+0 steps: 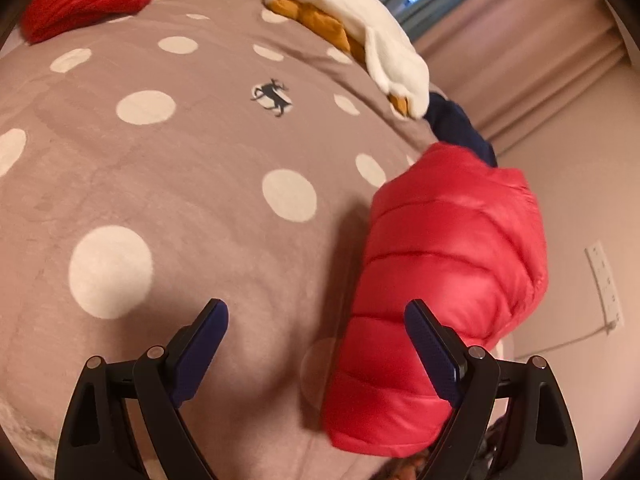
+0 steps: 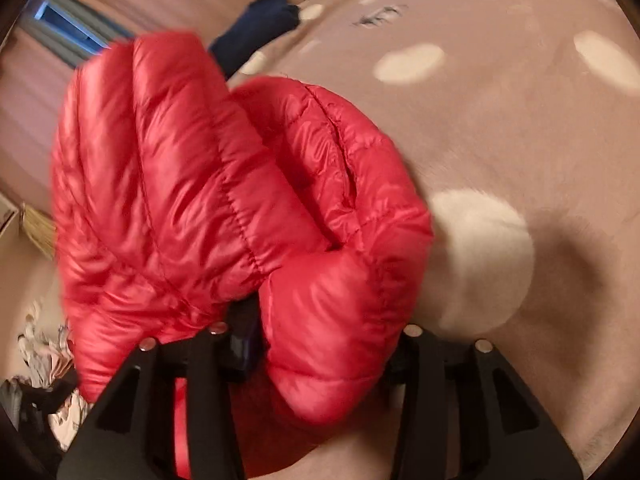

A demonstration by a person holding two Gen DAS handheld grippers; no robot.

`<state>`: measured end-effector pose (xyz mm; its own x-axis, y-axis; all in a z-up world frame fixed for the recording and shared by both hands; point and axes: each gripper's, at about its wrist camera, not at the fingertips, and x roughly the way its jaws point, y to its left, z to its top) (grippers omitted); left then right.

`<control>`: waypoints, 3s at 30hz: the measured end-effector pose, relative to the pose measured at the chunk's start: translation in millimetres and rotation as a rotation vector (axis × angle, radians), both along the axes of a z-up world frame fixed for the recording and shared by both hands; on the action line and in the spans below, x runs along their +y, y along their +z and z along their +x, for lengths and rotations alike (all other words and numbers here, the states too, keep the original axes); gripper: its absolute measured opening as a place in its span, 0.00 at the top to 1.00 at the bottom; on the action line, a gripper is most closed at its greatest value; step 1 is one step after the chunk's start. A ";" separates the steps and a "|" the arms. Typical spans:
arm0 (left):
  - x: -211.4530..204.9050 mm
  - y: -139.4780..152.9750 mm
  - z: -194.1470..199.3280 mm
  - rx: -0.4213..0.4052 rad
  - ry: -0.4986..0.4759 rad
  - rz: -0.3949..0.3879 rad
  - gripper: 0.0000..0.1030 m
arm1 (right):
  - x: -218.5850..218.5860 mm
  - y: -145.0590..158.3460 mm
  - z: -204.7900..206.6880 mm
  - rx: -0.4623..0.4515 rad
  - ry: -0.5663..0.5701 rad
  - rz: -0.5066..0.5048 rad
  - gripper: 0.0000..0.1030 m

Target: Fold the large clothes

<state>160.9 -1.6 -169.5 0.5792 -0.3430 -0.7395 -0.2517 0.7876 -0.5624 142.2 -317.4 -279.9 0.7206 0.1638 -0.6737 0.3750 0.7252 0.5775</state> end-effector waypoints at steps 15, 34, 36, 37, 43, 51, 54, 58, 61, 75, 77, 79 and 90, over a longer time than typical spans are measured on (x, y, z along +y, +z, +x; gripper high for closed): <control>5.3 4.3 -2.6 -0.014 0.052 0.042 0.14 | -0.9 43.8 -15.8 0.039 -0.055 0.019 0.07; 0.8 28.9 -14.6 -0.098 0.064 0.089 0.14 | -15.0 142.1 -57.2 -0.152 -0.108 -0.204 0.06; 1.8 30.1 -12.3 -0.106 0.063 0.093 0.14 | -11.3 149.2 -52.8 -0.175 -0.094 -0.221 0.06; 2.2 30.3 -11.3 -0.108 0.064 0.095 0.14 | -9.0 149.5 -47.9 -0.187 -0.083 -0.224 0.06; 4.8 31.0 2.7 -0.115 0.071 0.094 0.14 | 10.7 154.5 -23.0 -0.221 0.000 -0.229 0.06; 1.2 41.2 32.6 -0.245 0.067 0.081 0.14 | 34.1 163.5 22.9 -0.271 0.091 -0.237 0.06; -5.1 31.7 52.4 -0.262 0.093 0.050 0.14 | 41.4 160.8 51.2 -0.291 0.123 -0.259 0.06; -15.6 -1.2 91.7 -0.235 0.104 -0.032 0.14 | 42.2 134.7 92.4 -0.250 0.161 -0.237 0.08; -14.4 -34.6 113.2 -0.188 0.121 -0.136 0.10 | 35.9 106.8 116.3 -0.176 0.152 -0.207 0.11; -31.3 -76.1 124.6 -0.247 0.140 -0.071 0.01 | 18.2 25.3 125.5 -0.151 0.105 -0.141 0.05; -32.5 -75.9 123.9 -0.254 0.141 -0.064 0.01 | 16.6 24.0 125.2 -0.153 0.101 -0.138 0.05; -32.3 -77.0 124.2 -0.261 0.141 -0.070 0.01 | 15.2 22.6 125.2 -0.157 0.098 -0.131 0.06; -31.1 -77.1 125.2 -0.257 0.149 -0.066 0.01 | 17.9 23.0 133.9 -0.148 0.094 -0.140 0.05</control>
<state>286.1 -32.7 -246.5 0.7920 -0.2831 -0.5409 -0.2041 0.7123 -0.6716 276.0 -299.6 -256.9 0.7995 0.1471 -0.5824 0.2208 0.8296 0.5128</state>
